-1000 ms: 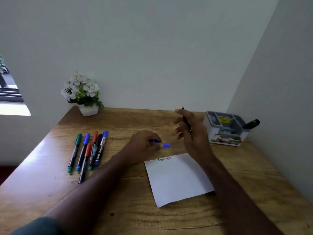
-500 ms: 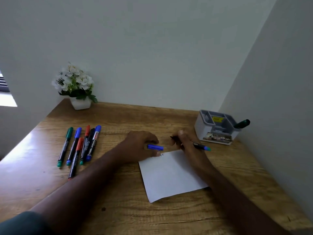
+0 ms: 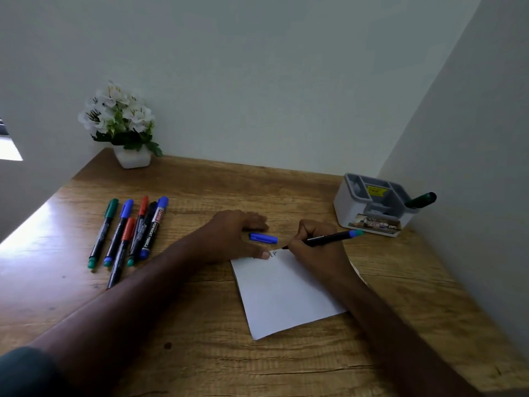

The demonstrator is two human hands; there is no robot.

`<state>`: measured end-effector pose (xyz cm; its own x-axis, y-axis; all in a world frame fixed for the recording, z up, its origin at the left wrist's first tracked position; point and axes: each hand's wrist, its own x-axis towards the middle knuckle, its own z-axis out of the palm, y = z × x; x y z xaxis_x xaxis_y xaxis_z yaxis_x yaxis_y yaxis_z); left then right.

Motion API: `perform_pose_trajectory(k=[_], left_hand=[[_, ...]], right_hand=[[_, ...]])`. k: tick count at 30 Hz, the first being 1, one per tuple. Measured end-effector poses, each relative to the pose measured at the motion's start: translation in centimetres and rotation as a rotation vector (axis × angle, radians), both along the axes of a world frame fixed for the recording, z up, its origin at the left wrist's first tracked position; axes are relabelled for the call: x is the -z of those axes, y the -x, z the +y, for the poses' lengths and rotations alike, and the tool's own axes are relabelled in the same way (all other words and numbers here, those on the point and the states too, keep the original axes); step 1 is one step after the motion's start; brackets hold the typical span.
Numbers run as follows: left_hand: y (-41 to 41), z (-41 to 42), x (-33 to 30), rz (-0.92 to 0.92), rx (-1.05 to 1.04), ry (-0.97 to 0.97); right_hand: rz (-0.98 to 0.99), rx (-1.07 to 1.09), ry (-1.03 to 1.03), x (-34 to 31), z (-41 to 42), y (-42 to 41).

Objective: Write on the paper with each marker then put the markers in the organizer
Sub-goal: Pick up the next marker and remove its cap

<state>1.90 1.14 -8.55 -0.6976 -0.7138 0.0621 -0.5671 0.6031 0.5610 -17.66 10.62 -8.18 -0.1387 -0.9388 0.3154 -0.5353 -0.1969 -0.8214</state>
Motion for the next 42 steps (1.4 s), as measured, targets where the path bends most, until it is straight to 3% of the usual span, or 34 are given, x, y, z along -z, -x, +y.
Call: perform_pose_trajectory(k=[28,42], left_hand=[[0.01,0.4,-0.56,-0.022,0.029,-0.003],[-0.02,0.27,-0.44,-0.022,0.025,-0.012]], right_hand=[[0.086,0.032,-0.067,-0.01,-0.09,-0.43],[0.04,0.018,-0.031,-0.1,0.05,-0.45]])
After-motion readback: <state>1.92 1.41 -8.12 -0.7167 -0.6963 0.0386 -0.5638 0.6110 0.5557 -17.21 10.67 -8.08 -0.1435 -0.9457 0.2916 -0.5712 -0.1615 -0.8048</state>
